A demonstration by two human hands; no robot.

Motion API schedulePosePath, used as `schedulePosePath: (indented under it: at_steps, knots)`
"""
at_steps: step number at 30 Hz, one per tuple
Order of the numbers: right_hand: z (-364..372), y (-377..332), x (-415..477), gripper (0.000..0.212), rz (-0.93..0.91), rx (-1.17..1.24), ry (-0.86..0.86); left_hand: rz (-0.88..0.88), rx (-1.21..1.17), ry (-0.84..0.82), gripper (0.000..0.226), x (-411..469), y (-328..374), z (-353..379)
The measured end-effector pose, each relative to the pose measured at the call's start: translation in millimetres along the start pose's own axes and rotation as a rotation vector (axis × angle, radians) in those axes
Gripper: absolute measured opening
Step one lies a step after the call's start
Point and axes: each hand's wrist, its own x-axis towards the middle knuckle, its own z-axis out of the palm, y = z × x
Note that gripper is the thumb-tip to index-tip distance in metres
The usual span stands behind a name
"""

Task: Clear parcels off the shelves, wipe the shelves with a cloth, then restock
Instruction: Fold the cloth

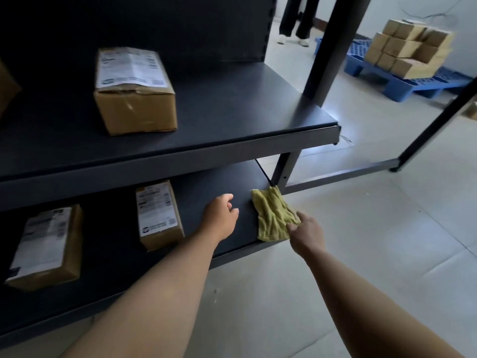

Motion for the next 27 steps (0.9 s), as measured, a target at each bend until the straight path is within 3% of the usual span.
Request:
schedulePosePath:
  at_steps: [10,12,17,24,27]
  knots:
    - [14.9,29.7,35.0,0.059,0.248,0.393,-0.049,0.079,0.226,-0.212,0.051,75.9,24.5,55.4]
    - [18.5,30.1,37.9,0.053,0.281,0.429,-0.012,0.086,0.247,-0.243,0.052,82.1,27.4,63.4]
    - [13.7,28.8,35.5,0.006,0.290,0.453,0.013,0.071,0.238,-0.286,0.044,81.8,32.7,71.6]
    - [-10.9,30.1,9.7,0.016,0.342,0.504,0.049,-0.036,0.095,-0.207,0.013,50.5,40.4,69.1]
    - [-33.1,24.6,-15.2,0.018,0.354,0.492,0.079,-0.071,0.059,-0.204,0.013,22.6,52.6,54.2]
